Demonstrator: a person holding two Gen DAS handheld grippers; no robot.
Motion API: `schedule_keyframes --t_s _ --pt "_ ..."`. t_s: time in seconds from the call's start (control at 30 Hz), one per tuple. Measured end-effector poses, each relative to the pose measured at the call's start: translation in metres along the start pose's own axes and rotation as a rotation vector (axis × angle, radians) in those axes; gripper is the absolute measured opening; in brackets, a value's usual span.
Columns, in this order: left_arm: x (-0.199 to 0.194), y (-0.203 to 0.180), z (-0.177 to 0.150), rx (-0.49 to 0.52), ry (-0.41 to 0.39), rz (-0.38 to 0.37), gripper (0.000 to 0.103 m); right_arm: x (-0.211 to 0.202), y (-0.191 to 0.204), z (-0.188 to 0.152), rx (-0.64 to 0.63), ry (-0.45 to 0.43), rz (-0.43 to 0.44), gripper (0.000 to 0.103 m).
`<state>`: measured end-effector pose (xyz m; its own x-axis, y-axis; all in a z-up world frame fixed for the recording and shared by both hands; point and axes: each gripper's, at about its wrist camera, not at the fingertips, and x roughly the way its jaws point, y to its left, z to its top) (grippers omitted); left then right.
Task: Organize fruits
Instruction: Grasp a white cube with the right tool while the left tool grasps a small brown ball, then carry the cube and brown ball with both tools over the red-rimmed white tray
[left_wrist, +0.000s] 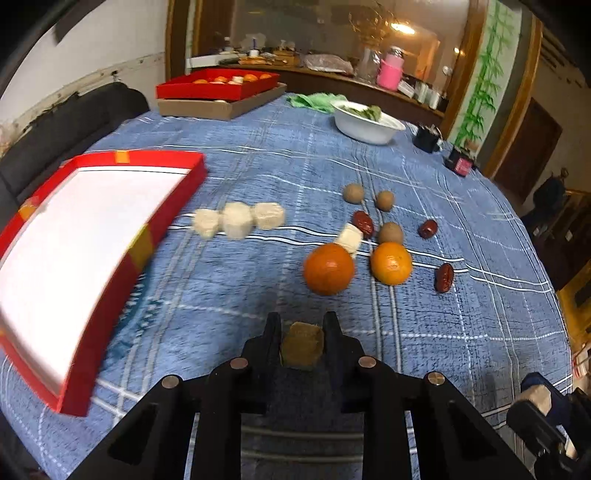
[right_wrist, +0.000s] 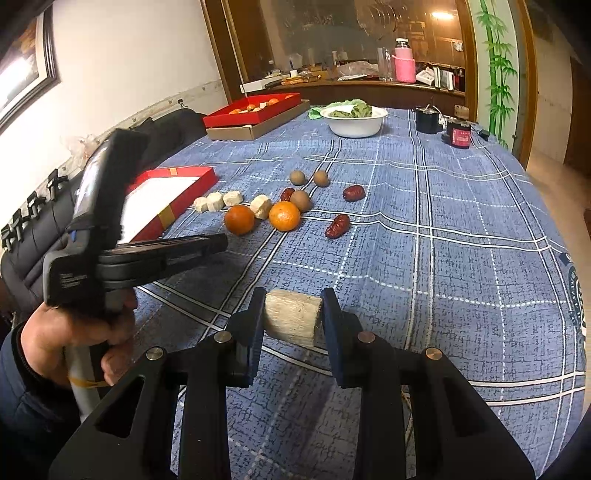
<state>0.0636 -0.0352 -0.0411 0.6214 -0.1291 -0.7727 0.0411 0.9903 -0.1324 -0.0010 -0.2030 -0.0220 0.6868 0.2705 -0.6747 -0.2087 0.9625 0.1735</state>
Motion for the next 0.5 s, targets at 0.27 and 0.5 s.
schedule_keyframes --t_s 0.27,0.5 --pt "-0.026 0.009 0.002 -0.023 -0.068 0.024 0.022 0.007 0.001 0.005 -0.012 0.019 -0.01 0.028" --pt "-0.041 0.017 0.003 -0.042 -0.095 0.039 0.022 0.01 0.001 0.014 -0.023 0.009 -0.029 0.028"
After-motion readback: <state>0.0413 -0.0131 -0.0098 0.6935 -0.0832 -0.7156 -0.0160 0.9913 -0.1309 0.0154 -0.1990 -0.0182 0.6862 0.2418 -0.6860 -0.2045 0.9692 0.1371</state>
